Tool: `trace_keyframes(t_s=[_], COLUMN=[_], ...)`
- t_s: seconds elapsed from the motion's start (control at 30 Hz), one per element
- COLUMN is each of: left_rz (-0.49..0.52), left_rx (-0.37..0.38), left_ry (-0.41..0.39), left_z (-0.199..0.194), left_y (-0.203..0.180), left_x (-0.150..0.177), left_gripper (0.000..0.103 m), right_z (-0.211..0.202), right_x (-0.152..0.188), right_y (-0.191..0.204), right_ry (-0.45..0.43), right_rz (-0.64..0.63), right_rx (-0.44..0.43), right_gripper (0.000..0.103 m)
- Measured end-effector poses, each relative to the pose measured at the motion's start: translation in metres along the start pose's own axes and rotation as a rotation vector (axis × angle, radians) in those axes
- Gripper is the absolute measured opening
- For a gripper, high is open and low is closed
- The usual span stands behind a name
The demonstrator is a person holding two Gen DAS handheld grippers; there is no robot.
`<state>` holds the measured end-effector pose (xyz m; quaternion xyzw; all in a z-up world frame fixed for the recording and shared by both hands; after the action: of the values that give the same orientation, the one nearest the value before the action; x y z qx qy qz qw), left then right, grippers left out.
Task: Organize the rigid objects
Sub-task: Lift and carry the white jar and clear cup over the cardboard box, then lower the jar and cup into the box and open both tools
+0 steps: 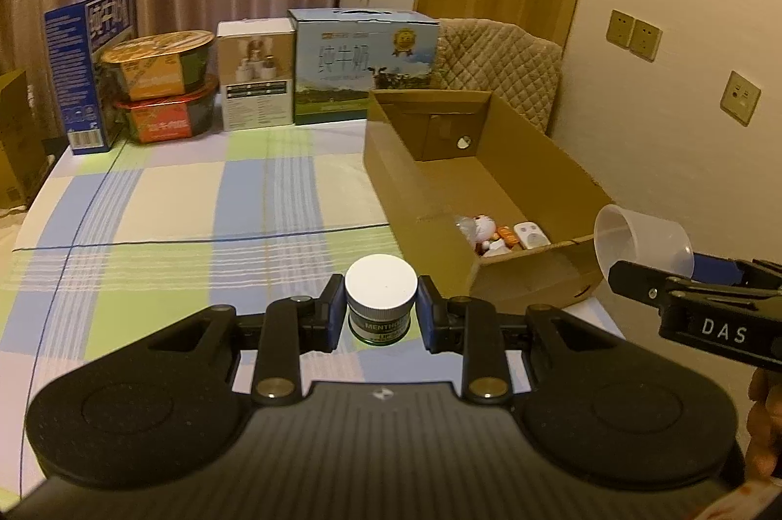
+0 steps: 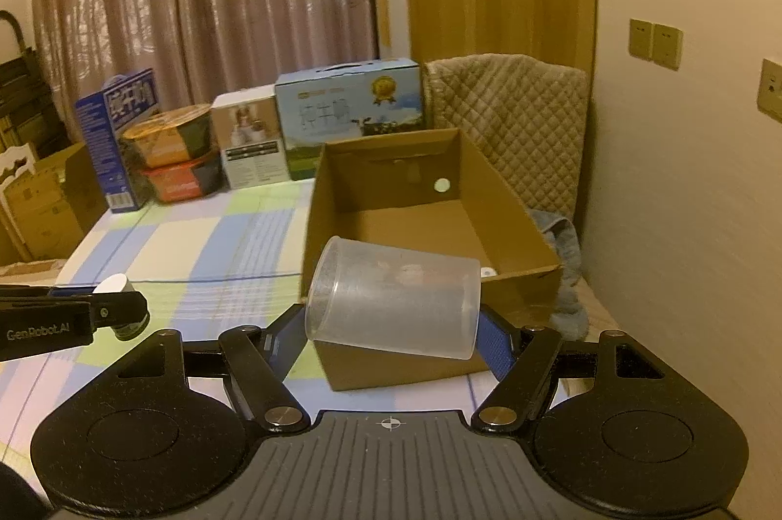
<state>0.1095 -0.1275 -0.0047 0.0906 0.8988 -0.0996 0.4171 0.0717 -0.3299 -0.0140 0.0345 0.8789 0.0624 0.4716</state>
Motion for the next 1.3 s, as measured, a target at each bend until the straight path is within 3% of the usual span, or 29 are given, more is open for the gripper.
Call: trace_keyframes(t_s=[0.8,1.3], left_rz=[0.051,0.061], left_rx=[0.100,0.132], left_ry=[-0.008,0.001], left_z=[0.049,0.080], left_y=[-0.059,-0.074], left_x=[-0.051,-0.072], left_gripper=[0.025,0.025], right_z=[0.028,0.058], right_x=[-0.035,-0.046], right_y=[-0.052,-0.067], right_ry=[-0.008,0.013], right_rz=[0.023,0.010], right_rx=[0.037,0.039], right_gripper=[0.069,0.069])
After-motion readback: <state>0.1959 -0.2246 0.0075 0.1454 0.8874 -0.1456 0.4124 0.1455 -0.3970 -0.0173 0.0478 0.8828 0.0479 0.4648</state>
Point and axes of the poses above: each gripper's, at about its wrist camera, not at the fingertips, and z roughly the way its jaws point, y to its left, x to its underside, the point moved 8 cm from there along z, roughly the way its jaws point, and after that the axes turned 2 degrees about y, right-handed, at the moved point
